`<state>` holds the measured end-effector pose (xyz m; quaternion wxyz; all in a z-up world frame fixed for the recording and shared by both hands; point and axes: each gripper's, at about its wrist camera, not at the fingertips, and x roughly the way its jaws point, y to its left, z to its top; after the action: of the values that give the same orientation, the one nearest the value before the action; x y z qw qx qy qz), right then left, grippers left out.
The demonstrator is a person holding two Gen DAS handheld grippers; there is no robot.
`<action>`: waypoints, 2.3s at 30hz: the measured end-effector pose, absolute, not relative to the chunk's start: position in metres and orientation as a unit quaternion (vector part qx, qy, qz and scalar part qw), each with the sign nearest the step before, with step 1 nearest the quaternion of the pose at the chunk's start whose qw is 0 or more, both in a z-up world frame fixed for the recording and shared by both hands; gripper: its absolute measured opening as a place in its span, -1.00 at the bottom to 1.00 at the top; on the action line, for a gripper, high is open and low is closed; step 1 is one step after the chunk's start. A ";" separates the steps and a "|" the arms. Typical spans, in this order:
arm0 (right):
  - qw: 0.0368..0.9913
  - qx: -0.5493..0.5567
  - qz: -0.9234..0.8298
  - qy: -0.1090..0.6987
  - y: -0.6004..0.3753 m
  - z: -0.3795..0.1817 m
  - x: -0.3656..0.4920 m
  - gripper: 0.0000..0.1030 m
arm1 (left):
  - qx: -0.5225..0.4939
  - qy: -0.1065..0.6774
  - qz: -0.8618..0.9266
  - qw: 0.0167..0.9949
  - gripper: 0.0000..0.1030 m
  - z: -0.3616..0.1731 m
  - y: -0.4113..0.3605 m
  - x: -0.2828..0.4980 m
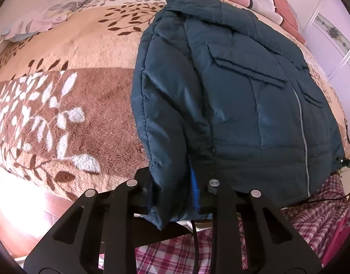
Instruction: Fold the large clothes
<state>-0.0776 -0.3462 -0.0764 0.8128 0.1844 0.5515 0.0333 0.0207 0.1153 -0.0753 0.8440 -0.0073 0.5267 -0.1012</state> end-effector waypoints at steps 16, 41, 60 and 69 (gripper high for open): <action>0.809 0.181 0.011 0.560 -0.341 -0.087 -0.078 -0.22 | 0.016 0.522 -0.089 0.848 -0.44 -0.077 0.111 0.016; 0.835 0.296 0.087 0.455 -0.368 0.000 -0.125 -0.78 | -0.077 0.479 -0.161 0.859 -0.82 0.015 0.146 -0.026; 0.856 0.321 0.120 0.386 -0.382 0.096 -0.111 -0.78 | -0.117 0.422 -0.207 0.875 -0.82 0.107 0.142 -0.011; 0.865 0.357 0.094 0.339 -0.438 0.156 0.060 -0.78 | -0.171 0.368 -0.181 0.896 -0.80 0.155 0.124 0.148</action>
<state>0.0596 -0.4383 0.1560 0.8654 0.3570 0.3388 0.0940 0.1477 0.1238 0.1550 0.8959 -0.1706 0.3678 -0.1814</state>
